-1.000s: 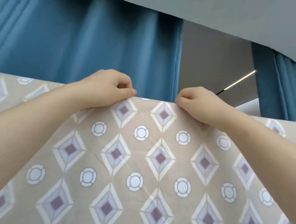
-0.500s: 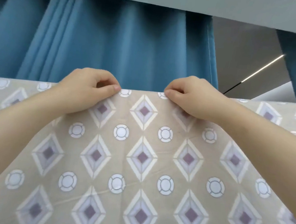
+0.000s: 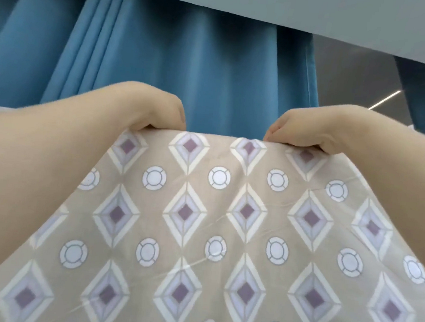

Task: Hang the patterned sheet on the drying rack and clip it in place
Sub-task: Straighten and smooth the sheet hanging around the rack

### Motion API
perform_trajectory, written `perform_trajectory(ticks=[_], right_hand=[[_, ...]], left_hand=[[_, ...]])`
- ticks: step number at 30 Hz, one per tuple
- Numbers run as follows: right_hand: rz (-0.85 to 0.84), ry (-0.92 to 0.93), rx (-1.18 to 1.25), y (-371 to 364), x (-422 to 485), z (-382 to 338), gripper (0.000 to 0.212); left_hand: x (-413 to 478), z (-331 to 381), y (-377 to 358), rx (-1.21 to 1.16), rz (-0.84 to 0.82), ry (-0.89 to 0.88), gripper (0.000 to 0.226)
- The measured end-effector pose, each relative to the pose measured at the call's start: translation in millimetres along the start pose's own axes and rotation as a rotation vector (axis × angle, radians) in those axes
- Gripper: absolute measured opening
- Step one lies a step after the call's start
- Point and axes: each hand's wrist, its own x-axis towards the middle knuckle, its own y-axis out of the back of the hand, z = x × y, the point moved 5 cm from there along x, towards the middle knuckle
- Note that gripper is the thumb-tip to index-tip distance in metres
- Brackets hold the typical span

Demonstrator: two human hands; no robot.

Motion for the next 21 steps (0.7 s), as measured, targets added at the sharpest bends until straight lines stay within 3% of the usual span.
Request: perform_trajectory(ticks=[2, 8, 13, 18, 21], right_hand=[[0.057, 0.055, -0.005, -3.7, 2.8, -0.4, 0.019], [0.418, 0.409, 0.023, -21.3, -7.9, -41.0, 0.013], [0.417, 0.481, -0.069, -57.5, -24.8, -98.8, 0.019], [0.445, 0.431, -0.085, -80.8, -24.3, -140.5, 0.023], [0.460, 0.388, -0.046, -88.3, -22.5, -158.9, 0.026]], left_hand=[[0.0, -5.6, -3.4, 0.013, -0.019, -0.032, 0.010], [-14.3, -13.2, 7.1, 0.013, 0.324, -0.202, 0.023], [-49.8, -60.3, 21.7, -0.039, 0.494, -0.265, 0.019], [-68.5, -131.8, 37.9, -0.122, 0.446, -0.307, 0.008], [-66.0, -160.2, 51.6, -0.060, 0.366, -0.248, 0.017]])
